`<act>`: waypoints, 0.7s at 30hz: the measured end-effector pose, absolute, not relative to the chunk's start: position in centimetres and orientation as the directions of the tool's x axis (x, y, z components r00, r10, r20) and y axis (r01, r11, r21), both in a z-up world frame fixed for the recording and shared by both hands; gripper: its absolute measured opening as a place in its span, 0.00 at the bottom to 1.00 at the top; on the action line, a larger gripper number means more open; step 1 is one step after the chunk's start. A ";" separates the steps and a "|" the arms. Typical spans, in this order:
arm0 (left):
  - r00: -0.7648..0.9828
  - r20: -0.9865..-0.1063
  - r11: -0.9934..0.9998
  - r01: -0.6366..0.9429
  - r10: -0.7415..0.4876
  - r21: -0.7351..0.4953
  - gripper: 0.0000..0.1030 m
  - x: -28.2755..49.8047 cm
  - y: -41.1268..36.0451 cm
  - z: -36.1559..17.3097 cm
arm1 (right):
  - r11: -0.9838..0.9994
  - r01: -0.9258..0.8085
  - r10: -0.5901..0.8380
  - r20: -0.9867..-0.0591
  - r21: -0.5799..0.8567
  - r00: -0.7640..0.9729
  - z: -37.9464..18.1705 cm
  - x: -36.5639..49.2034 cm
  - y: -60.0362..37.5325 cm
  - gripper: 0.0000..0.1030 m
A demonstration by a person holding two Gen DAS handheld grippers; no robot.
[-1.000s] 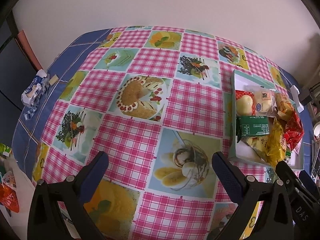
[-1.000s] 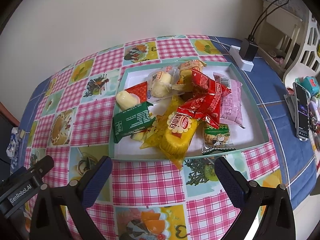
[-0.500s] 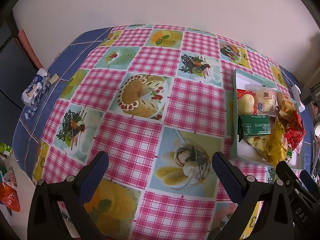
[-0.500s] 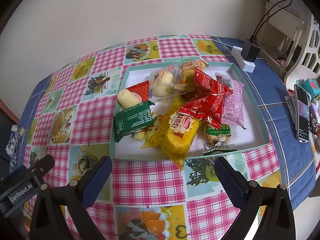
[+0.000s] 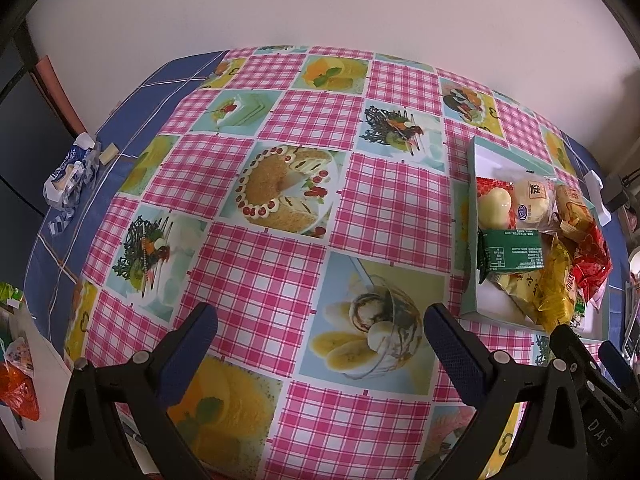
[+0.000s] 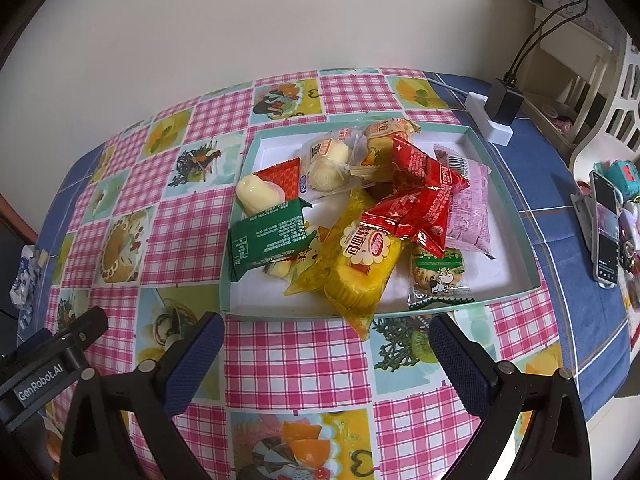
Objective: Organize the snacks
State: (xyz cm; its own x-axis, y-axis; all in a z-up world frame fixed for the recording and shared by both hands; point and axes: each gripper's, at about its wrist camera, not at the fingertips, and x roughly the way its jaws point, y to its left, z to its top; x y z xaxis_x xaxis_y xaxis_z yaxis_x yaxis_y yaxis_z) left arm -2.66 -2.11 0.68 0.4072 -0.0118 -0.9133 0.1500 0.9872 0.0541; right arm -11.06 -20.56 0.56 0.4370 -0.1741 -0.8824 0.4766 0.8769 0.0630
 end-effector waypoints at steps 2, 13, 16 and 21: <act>0.406 -0.914 0.987 0.150 -0.011 0.054 1.00 -2.7 -2.1 0.7 | 0.877 0.476 -0.174 -0.882 0.063 0.437 0.6 -11.1 -20.6 1.00; 0.400 -0.916 0.988 0.144 -0.010 0.052 1.00 -2.7 -2.1 0.5 | 0.882 0.467 -0.169 -0.885 0.061 0.434 0.5 -11.0 -20.5 1.00; 0.401 -0.916 0.988 0.145 -0.011 0.052 1.00 -2.7 -2.0 0.6 | 0.882 0.467 -0.169 -0.884 0.062 0.435 0.5 -11.1 -20.5 1.00; 0.400 -0.916 0.988 0.147 -0.012 0.051 1.00 -2.7 -2.0 0.5 | 0.881 0.468 -0.169 -0.884 0.062 0.435 0.5 -11.1 -20.5 1.00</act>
State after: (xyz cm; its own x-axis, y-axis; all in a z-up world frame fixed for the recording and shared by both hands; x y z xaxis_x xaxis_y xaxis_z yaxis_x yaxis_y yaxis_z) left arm -2.66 -1.97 0.55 0.4002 -0.0119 -0.9164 0.1469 0.9878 0.0513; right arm -11.07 -20.47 0.51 0.4350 -0.1693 -0.8844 0.4683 0.8814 0.0617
